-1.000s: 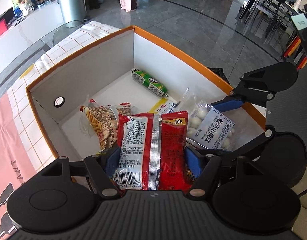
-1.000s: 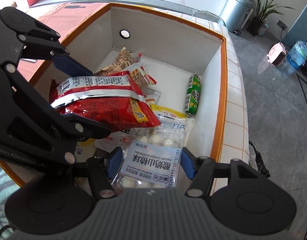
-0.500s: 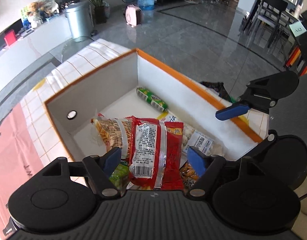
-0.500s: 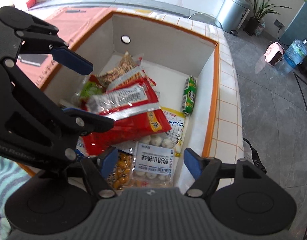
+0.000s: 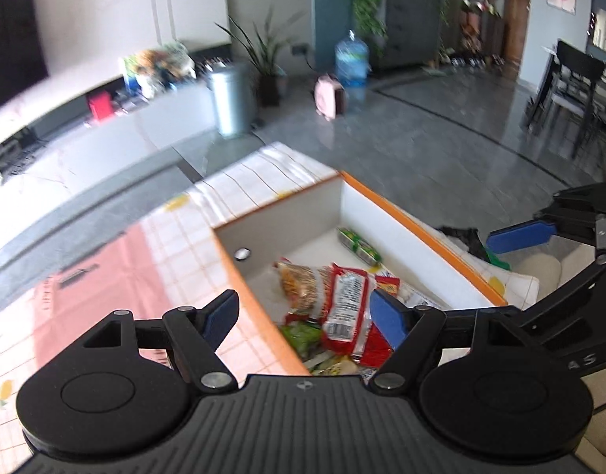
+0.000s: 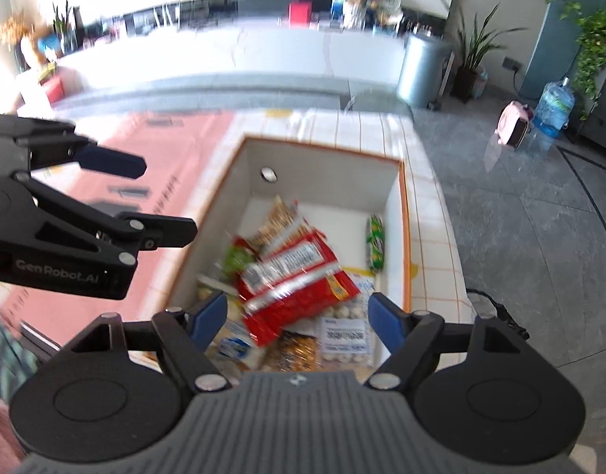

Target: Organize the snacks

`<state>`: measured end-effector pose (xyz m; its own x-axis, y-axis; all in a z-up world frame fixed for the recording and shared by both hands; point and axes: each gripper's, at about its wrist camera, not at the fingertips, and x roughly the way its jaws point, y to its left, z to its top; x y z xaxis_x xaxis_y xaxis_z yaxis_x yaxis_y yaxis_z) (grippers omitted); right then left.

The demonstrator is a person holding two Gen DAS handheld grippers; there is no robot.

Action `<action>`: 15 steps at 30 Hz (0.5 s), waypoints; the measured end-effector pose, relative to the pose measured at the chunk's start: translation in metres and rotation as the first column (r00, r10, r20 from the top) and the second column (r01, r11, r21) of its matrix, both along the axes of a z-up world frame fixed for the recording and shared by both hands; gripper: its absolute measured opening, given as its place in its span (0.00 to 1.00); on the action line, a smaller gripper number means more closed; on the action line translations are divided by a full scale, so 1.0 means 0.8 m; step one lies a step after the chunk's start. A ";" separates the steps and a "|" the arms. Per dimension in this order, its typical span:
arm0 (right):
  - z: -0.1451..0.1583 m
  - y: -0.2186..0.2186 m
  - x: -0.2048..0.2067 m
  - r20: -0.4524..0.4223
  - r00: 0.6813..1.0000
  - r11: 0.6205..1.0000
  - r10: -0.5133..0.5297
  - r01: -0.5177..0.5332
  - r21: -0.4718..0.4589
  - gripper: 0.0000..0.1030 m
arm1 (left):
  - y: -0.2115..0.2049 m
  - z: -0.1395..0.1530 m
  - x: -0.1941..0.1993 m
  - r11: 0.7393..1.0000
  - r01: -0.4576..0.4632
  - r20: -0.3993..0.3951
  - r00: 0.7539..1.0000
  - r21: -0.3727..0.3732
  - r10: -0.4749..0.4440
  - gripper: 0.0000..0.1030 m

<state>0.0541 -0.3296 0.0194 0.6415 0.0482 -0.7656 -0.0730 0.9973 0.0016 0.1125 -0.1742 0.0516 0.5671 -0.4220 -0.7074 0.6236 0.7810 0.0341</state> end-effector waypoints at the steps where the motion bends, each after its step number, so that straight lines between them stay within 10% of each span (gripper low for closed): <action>1: 0.007 0.004 -0.007 0.024 1.000 1.000 -0.012 0.012 0.016 0.81 | 0.008 0.007 -0.006 1.000 -0.013 0.012 1.000 -0.009 0.013 0.86; 15: 0.044 0.091 -0.104 0.297 0.944 0.989 -0.144 0.125 0.082 0.91 | 0.098 0.030 -0.086 0.970 -0.243 0.257 0.936 -0.022 0.240 0.89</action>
<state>-0.0291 -0.2569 0.0545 0.8452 -0.0144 -0.5343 0.0556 0.9966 0.0612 0.0438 -0.0961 0.0756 0.8133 -0.2432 -0.5286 0.3852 0.9059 0.1759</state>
